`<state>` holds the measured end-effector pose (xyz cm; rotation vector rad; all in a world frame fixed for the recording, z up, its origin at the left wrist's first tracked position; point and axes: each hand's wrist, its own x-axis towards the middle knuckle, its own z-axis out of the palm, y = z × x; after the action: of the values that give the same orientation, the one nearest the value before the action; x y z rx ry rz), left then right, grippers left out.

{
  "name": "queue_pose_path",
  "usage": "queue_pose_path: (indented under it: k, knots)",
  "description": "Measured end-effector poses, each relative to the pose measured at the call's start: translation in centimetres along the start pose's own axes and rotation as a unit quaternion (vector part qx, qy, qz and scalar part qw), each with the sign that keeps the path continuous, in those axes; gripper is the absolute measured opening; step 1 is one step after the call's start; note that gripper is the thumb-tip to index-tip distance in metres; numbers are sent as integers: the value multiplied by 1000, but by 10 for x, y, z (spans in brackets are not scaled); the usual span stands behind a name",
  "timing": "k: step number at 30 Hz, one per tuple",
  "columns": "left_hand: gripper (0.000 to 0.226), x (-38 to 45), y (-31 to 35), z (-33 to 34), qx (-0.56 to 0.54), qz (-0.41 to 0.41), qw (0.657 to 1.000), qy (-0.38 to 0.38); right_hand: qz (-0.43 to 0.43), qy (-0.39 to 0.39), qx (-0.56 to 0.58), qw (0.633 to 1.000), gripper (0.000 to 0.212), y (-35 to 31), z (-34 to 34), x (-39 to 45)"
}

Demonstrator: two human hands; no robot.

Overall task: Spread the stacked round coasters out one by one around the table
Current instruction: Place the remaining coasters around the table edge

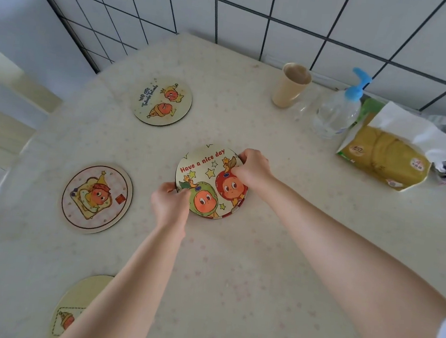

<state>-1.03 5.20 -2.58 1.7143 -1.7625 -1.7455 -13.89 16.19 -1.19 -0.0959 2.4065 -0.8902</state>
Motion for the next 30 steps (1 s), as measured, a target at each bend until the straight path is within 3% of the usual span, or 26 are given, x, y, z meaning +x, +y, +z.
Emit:
queue_pose_path:
  k: [13,21,30]
  knots:
    - [18,-63,-16,-13,-23,9,998,-61,-24,49,82,995,20,28,-32,-70]
    - [14,-167,-88,9,57,26,984,-167,27,81,117,989,18,145,-66,-161]
    - [13,-300,-181,65,111,29,970,-216,55,93,145,983,8,303,-121,-257]
